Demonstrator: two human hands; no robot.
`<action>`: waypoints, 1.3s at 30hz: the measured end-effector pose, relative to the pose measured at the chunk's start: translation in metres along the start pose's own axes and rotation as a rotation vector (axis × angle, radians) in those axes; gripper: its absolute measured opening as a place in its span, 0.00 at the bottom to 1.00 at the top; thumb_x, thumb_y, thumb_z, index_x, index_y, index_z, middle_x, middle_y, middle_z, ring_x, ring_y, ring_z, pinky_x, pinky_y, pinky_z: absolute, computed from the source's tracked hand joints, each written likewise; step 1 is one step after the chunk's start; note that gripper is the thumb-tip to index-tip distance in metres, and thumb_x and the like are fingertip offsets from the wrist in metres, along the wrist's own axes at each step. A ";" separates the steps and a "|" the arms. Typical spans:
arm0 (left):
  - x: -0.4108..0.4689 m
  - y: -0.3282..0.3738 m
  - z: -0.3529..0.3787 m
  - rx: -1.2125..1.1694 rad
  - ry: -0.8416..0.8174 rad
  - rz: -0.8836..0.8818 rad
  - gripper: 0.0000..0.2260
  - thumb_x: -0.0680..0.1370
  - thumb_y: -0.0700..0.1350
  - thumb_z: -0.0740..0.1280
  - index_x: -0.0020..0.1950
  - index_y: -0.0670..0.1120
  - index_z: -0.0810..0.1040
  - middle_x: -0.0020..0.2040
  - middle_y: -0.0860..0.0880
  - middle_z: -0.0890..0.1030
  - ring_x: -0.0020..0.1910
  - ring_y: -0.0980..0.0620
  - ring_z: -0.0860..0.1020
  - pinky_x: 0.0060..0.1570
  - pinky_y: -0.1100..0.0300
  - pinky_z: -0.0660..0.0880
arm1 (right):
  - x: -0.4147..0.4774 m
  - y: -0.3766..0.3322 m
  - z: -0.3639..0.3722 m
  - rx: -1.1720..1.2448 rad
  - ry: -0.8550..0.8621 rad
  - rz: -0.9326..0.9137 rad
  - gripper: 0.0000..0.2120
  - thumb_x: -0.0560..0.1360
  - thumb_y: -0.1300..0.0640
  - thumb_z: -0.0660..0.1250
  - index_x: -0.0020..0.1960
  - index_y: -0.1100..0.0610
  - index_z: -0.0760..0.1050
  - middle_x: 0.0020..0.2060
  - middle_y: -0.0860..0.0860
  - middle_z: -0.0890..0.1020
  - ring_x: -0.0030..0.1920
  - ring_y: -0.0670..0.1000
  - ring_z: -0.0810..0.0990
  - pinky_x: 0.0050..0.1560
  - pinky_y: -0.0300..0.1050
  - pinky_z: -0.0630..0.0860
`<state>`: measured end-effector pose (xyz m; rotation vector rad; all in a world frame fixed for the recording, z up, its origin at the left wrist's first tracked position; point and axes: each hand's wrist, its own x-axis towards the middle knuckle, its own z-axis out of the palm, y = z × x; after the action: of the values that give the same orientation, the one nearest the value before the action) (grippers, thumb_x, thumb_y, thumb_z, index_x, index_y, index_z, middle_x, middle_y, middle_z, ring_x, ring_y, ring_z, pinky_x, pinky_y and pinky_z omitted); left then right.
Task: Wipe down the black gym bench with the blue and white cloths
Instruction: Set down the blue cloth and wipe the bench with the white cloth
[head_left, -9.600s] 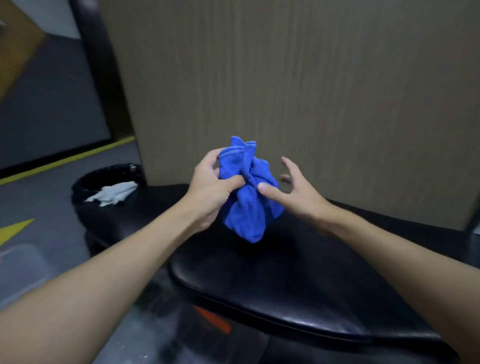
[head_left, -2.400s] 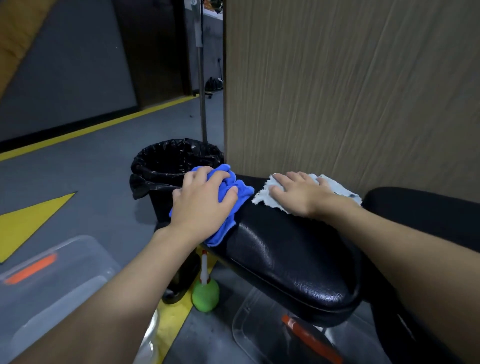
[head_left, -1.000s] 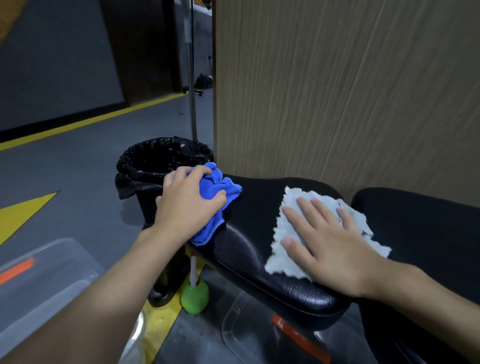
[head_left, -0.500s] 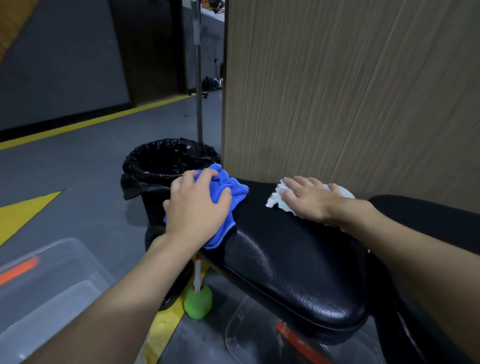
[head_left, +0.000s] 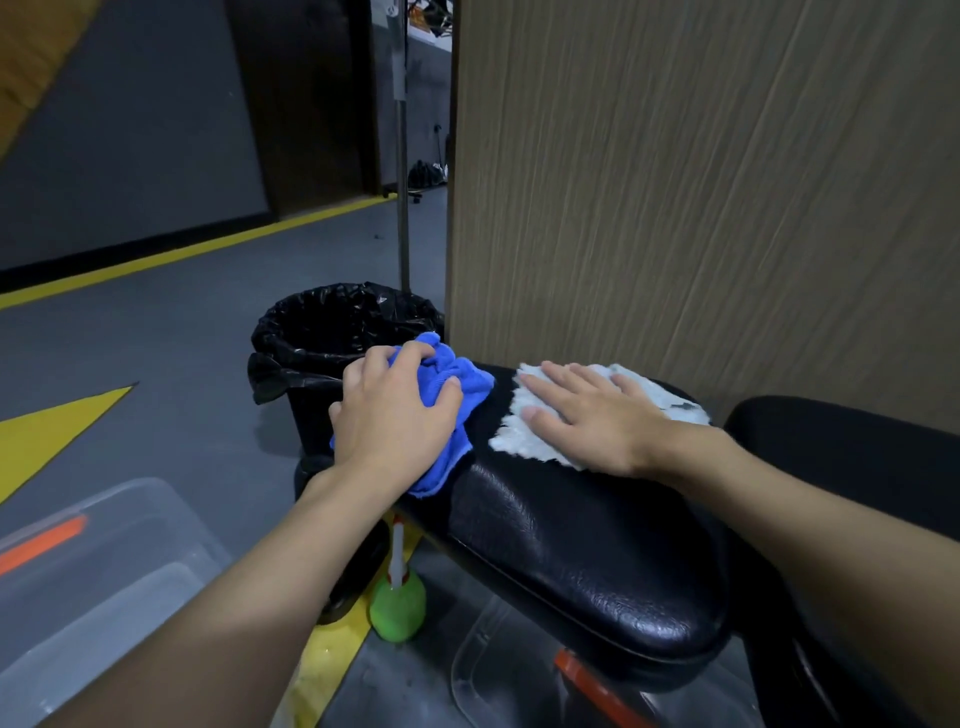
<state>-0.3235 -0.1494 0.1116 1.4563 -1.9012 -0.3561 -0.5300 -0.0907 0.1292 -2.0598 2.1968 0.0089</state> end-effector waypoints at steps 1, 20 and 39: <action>0.000 0.000 0.000 0.004 -0.003 0.003 0.19 0.76 0.58 0.62 0.66 0.56 0.71 0.66 0.52 0.70 0.68 0.47 0.64 0.62 0.43 0.68 | -0.006 0.013 -0.001 -0.001 0.001 0.038 0.29 0.78 0.33 0.40 0.78 0.36 0.44 0.80 0.42 0.46 0.79 0.46 0.41 0.77 0.58 0.39; -0.001 -0.003 0.000 0.071 -0.018 0.065 0.20 0.78 0.60 0.60 0.68 0.56 0.69 0.69 0.52 0.68 0.70 0.47 0.61 0.63 0.43 0.65 | -0.037 -0.059 0.014 -0.078 0.024 -0.015 0.33 0.79 0.33 0.41 0.80 0.44 0.41 0.80 0.50 0.42 0.79 0.53 0.38 0.75 0.64 0.36; 0.000 -0.006 -0.006 0.071 -0.109 0.179 0.20 0.78 0.58 0.60 0.68 0.55 0.69 0.69 0.53 0.68 0.71 0.49 0.60 0.65 0.46 0.65 | -0.083 -0.080 0.028 -0.167 0.069 0.054 0.35 0.80 0.35 0.41 0.80 0.53 0.38 0.80 0.58 0.40 0.79 0.60 0.38 0.73 0.69 0.39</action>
<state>-0.3150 -0.1506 0.1120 1.3222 -2.1329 -0.2913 -0.4426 -0.0113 0.1164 -2.1136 2.3674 0.1330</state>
